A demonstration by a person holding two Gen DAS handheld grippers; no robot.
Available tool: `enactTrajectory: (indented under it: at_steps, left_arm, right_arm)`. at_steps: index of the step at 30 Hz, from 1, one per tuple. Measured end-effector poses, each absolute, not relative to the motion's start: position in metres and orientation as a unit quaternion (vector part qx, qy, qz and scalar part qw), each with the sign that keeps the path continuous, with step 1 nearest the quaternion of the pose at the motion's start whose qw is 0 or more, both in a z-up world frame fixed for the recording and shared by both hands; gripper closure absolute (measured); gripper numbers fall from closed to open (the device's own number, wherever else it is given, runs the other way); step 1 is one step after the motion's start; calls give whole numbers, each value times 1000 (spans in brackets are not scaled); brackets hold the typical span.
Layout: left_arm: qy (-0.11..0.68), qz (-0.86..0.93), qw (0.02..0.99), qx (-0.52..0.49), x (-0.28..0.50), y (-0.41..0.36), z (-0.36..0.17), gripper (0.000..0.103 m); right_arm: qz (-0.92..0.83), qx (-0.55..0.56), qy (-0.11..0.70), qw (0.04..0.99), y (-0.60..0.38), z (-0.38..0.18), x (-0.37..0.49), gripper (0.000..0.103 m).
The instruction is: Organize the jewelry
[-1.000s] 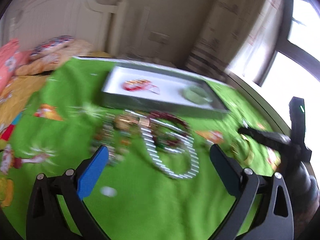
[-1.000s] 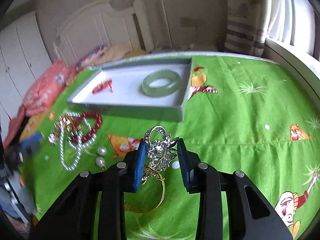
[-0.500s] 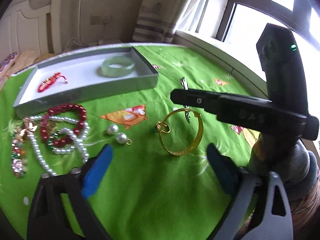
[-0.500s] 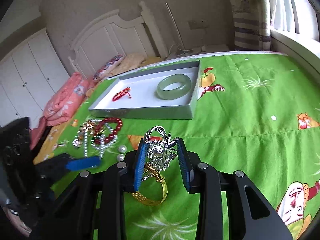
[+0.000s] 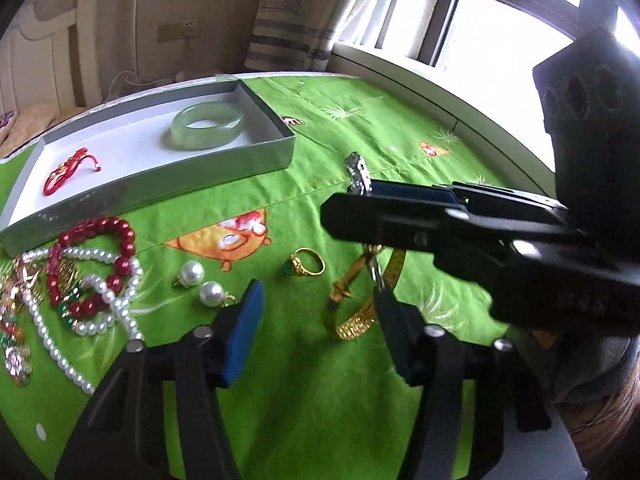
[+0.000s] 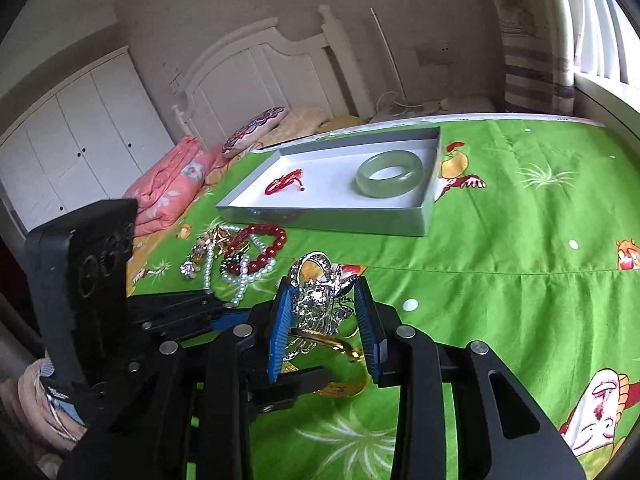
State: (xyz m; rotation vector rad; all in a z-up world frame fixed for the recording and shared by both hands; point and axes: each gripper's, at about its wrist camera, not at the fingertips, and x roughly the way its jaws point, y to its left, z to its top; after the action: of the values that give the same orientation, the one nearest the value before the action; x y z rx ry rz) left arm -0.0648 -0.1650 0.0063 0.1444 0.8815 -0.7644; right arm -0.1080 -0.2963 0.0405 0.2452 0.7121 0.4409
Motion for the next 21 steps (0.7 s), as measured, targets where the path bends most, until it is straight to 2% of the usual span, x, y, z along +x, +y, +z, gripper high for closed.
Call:
enactTrajectory:
  at_steps: [1,3,4,5,12,21]
  left_arm:
    - [420,-365,828,72,-63,-168,5,62]
    - [422,-372,823,83,-63,-173,4,87]
    - [421,-380,819,88,-63,-176,3,94]
    - [419,-383,818,93,-65,-177,4,96]
    - [392,-402,822,94,-82,-174,13,99]
    - [388,-398,827,80,-86,-162,20,99]
  right_arm:
    - [214,118,345,906,-296,41,-108,70]
    - [213,119,345,906,-296,41,-108,70]
    - [213,121,345,906,-297,41,-108,70]
    - [211,124,344,906,-298,41,-108,70]
    - [188,165,341,906,-316,38,-105,70]
    - [185,155,344,908,-310,38,-103,70]
